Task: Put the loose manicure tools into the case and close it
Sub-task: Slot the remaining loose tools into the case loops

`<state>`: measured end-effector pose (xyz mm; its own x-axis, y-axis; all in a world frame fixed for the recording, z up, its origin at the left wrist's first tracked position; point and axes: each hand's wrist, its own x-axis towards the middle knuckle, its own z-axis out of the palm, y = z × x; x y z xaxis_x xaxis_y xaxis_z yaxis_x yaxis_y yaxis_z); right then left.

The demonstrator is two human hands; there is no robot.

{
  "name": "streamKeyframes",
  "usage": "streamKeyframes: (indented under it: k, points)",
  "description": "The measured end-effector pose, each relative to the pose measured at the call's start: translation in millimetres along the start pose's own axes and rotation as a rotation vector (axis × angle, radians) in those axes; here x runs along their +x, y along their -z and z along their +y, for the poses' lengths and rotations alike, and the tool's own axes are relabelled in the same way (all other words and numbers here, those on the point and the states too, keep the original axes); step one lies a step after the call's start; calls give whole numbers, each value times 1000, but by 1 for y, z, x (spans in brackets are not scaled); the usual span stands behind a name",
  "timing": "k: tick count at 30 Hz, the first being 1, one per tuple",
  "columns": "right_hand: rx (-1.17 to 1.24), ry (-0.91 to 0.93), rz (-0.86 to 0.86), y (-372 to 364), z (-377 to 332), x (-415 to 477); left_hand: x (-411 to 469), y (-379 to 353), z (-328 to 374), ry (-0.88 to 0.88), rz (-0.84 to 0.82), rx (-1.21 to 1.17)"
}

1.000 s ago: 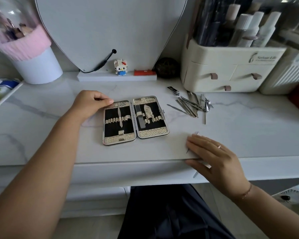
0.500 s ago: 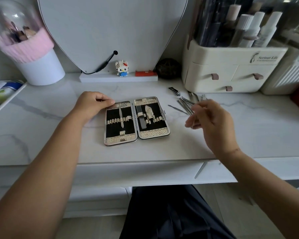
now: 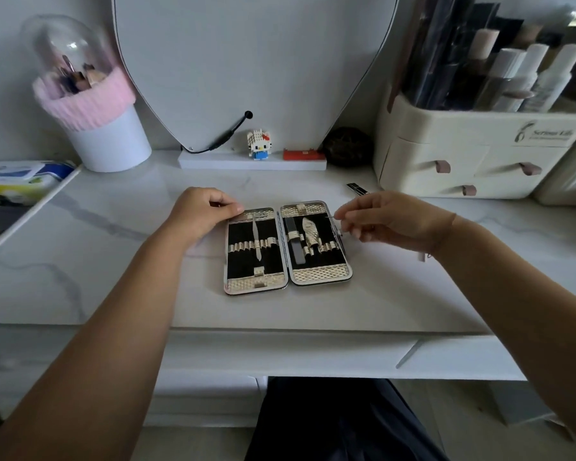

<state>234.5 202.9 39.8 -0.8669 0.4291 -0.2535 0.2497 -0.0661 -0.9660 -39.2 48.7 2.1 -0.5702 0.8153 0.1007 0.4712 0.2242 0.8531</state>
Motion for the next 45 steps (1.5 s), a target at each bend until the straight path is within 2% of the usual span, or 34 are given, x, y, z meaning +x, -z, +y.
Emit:
streamKeyframes:
  k: [3,6,12,20,26,31,39,45]
  points:
    - [253,-16,-98,4,1,1,0,0,0,-9,6,1]
    - [388,0,-132,4,3,2,1,0,1,-16,7,-2]
    - [426,70,-64,0,0,11,1,-1,0,-2,8,-16]
    - [281,134,38,-6,12,16,1,-2,-2,4,12,-23]
    - [108,233,283,-12,13,20,2,-2,-2,-4,13,-18]
    - [-2,274,383,-22,11,24,1,-2,-2,11,3,-34]
    - [-37,211,393,-23,9,35,0,-1,0,8,6,-27]
    - [-341,171,396,-23,11,36,0,-2,0,9,5,-28]
